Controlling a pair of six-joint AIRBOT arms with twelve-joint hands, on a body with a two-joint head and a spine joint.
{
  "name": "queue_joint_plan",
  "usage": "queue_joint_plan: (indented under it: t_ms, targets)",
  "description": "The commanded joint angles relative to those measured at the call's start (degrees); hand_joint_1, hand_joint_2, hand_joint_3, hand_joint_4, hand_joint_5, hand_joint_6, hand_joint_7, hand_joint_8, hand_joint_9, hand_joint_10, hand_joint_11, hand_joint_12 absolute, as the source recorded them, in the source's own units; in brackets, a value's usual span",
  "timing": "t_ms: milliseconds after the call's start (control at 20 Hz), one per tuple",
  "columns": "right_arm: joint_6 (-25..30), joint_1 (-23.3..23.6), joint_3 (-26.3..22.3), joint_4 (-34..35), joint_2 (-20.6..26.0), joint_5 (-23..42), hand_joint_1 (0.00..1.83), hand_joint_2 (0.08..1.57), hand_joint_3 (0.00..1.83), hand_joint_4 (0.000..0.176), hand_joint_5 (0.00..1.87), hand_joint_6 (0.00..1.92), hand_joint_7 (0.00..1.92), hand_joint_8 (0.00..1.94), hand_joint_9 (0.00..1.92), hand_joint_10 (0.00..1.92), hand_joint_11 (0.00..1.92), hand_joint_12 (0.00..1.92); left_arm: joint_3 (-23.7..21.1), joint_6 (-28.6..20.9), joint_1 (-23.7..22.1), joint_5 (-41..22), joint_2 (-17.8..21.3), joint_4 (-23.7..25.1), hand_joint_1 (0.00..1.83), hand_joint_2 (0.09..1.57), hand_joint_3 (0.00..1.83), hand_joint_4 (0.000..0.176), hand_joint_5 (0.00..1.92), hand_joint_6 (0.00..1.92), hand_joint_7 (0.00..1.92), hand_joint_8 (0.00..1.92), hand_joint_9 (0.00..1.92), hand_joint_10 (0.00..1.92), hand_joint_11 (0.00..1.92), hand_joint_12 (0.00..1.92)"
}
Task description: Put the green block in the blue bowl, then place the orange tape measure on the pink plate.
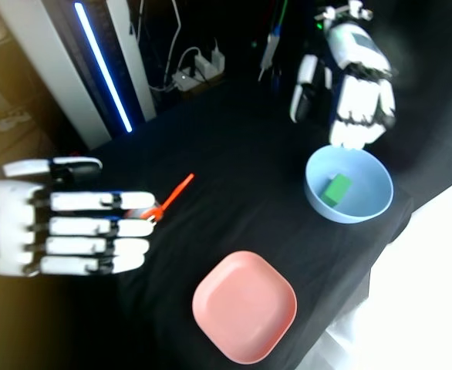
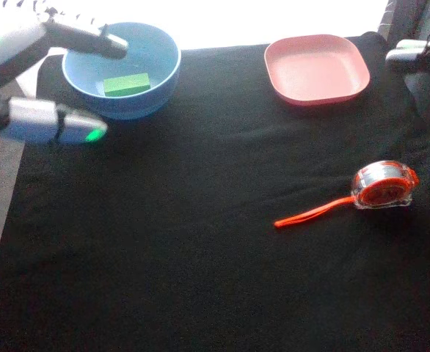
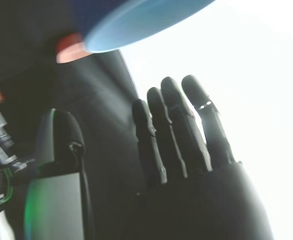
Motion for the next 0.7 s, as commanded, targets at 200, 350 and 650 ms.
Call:
queue_joint_plan:
  t_ms: [200, 350, 650]
  targets:
    - [0.4, 0.5, -0.3, 0.1, -0.4, 2.6, 1.04, 0.87, 0.00, 0.000, 0.47, 0.00, 0.34, 0.00, 0.42, 0.02, 0.10, 1.01, -6.2, -0.1, 11.9, -19.6, 5.5, -7.5, 0.58, 0.91, 0.00, 0.070, 0.39, 0.00, 0.27, 0.00, 0.14, 0.00, 0.00, 0.40]
    - [0.4, 0.5, -0.3, -0.6, -1.0, 1.8, 1.04, 0.89, 0.00, 0.000, 0.57, 0.00, 0.48, 0.01, 0.54, 0.03, 0.13, 1.09, -7.3, -0.1, 16.1, -22.5, 5.7, -10.9, 0.61, 0.92, 0.00, 0.081, 0.36, 0.00, 0.24, 0.00, 0.13, 0.00, 0.00, 0.48]
    - [0.4, 0.7, 0.0, -1.4, -2.7, 1.1, 1.12, 0.94, 0.00, 0.000, 0.87, 0.02, 0.75, 0.06, 0.71, 0.13, 0.24, 1.28, -7.5, -0.2, 18.2, -23.0, 4.9, -13.3, 0.61, 0.86, 0.00, 0.089, 0.36, 0.00, 0.28, 0.00, 0.18, 0.00, 0.00, 0.79]
